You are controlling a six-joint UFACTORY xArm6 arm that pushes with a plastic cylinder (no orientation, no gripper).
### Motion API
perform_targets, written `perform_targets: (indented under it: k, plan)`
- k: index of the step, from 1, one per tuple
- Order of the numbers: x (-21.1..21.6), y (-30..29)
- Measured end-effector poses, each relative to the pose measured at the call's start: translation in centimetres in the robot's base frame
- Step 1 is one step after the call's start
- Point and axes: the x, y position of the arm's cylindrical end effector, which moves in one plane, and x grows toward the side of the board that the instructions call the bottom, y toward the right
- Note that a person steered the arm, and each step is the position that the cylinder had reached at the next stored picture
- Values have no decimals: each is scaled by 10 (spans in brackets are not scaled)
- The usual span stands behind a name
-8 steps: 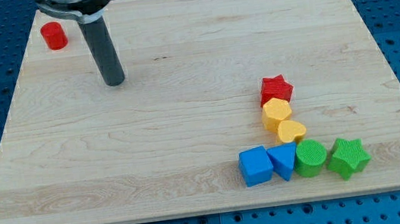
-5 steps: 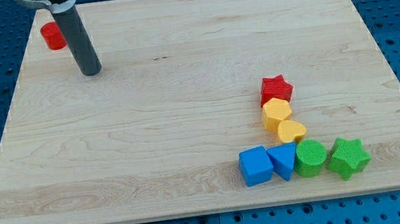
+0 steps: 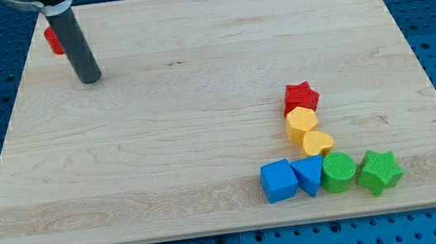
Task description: Point at the red circle
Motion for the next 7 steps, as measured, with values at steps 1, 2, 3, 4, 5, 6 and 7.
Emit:
perform_targets:
  k: [1, 2, 3, 4, 5, 6, 7]
  plan:
    - [0, -13]
    - [0, -28]
    - [-1, -36]
    - [-8, -43]
    - [-16, -54]
    - [-19, -65]
    - [-22, -70]
